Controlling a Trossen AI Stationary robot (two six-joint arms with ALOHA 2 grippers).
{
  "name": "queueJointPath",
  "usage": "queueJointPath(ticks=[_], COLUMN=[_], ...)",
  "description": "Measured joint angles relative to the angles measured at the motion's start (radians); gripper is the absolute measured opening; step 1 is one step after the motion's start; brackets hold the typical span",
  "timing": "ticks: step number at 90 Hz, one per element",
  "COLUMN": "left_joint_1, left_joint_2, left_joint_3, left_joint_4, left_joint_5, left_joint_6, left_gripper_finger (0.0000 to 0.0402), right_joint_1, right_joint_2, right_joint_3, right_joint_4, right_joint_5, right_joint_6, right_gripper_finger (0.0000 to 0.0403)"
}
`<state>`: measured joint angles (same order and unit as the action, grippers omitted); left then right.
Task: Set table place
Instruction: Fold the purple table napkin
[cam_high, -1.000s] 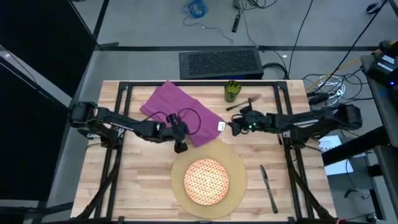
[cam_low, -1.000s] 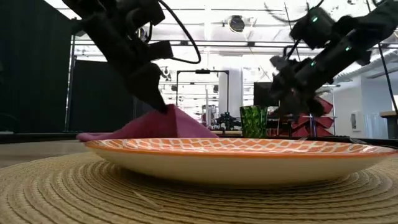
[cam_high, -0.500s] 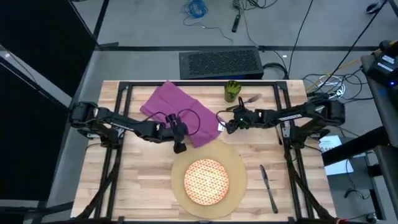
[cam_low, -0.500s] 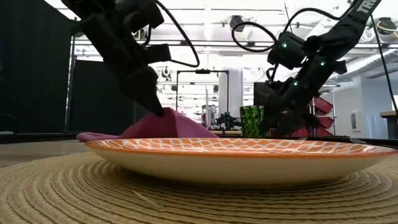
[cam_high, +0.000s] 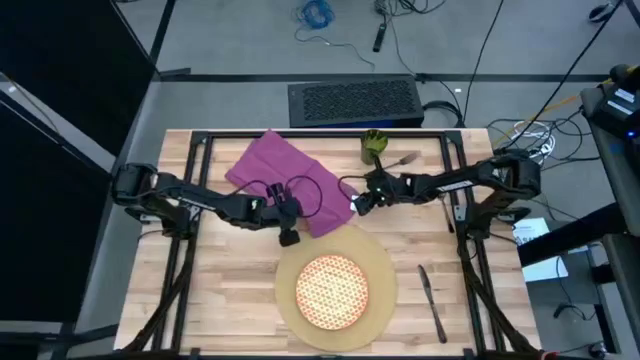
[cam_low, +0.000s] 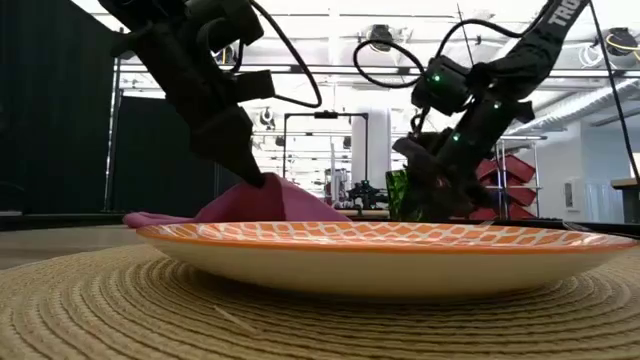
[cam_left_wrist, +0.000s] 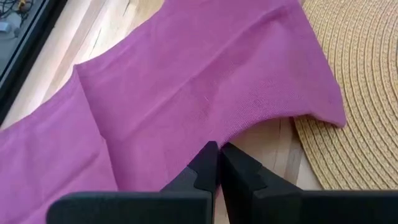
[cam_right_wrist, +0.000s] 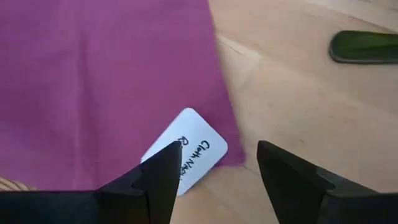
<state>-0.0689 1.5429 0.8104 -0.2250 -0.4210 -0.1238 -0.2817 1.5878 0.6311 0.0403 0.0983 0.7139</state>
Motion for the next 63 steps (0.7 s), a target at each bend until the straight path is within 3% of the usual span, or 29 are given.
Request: queueJointPath(ticks=[39, 52, 63], left_joint_1=[-0.012, -0.012, -0.012], left_joint_2=[0.000, 0.000, 0.000], left_joint_3=[0.000, 0.000, 0.000], left_joint_4=[0.000, 0.000, 0.000], left_joint_5=[-0.005, -0.005, -0.005], left_joint_6=[-0.002, -0.001, -0.001], left_gripper_finger=[0.0000, 0.0000, 0.0000], right_joint_1=[-0.014, -0.008, -0.006], right_joint_2=[0.059, 0.062, 0.062], right_joint_3=[0.000, 0.000, 0.000], right_joint_4=[0.135, 0.135, 0.134], right_joint_5=[-0.090, -0.112, -0.140], right_joint_6=[0.006, 0.002, -0.021], right_gripper_finger=[0.0188, 0.0146, 0.0086])
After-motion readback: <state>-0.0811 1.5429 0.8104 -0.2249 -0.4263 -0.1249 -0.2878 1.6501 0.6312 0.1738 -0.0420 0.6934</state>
